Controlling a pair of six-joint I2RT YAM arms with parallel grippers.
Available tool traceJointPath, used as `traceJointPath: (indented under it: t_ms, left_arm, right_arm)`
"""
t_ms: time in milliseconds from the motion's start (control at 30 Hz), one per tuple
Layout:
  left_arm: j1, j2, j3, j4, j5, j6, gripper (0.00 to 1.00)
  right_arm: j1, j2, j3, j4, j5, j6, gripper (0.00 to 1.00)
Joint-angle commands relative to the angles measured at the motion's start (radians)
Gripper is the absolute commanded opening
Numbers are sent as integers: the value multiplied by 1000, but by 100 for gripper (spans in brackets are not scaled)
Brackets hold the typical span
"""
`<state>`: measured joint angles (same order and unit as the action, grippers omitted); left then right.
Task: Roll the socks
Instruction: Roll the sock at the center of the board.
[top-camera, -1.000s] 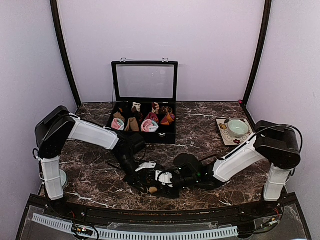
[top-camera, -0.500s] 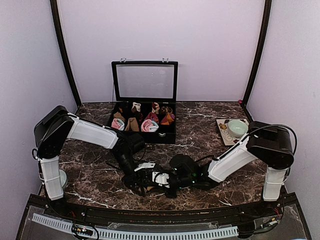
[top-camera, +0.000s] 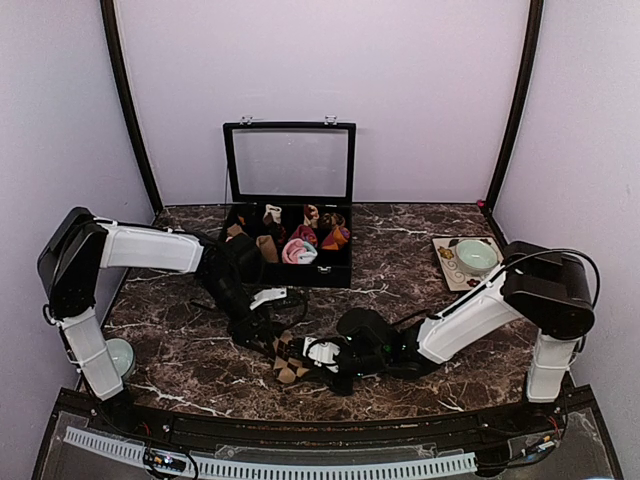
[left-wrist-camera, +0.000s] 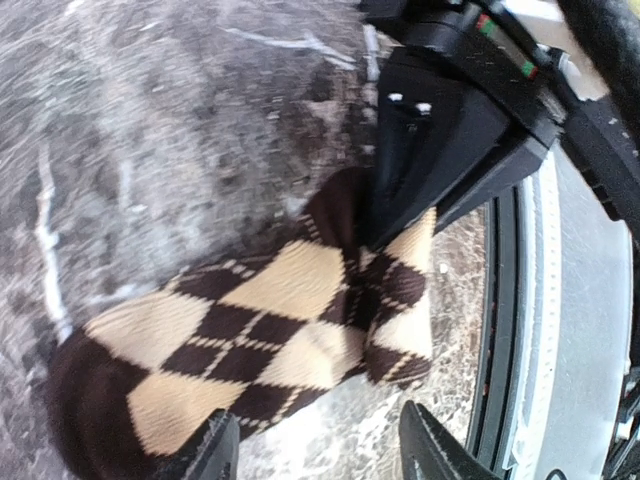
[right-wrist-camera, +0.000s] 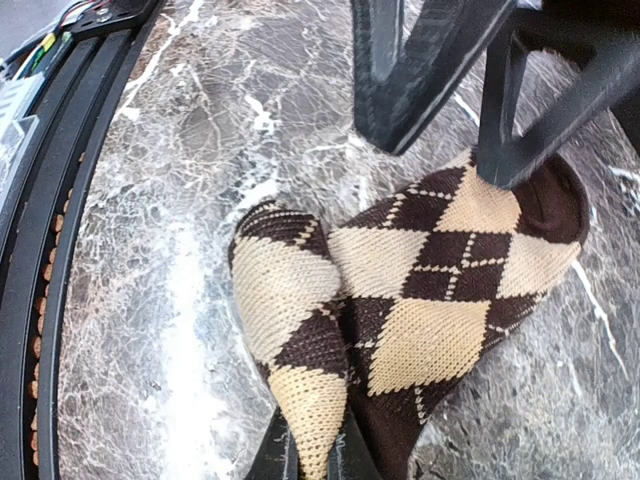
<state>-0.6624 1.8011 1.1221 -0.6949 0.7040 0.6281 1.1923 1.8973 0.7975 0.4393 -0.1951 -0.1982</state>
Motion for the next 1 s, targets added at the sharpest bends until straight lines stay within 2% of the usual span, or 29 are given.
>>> traceJointPath:
  t_ms: [0,233,600,767,967]
  left_arm:
    - [38,-10,-3,27,-50,-69,56]
    - [41,136,88,63,-117,-96,49]
    - [27,275,276,81,-49,-110,49]
    - [33,206,267,45,-40,-95,50]
    - [41,56,243,19,-164,-48,51]
  right_arm:
    - [3,28,-40,-257,81,81,0]
    - [7,1,-57,-305,77,165,0]
    - [14,59,-16,-394,90,204,0]
    - [7,118,14,-438,71,257,0]
    - [-34,181,37,-479,-11,335,0]
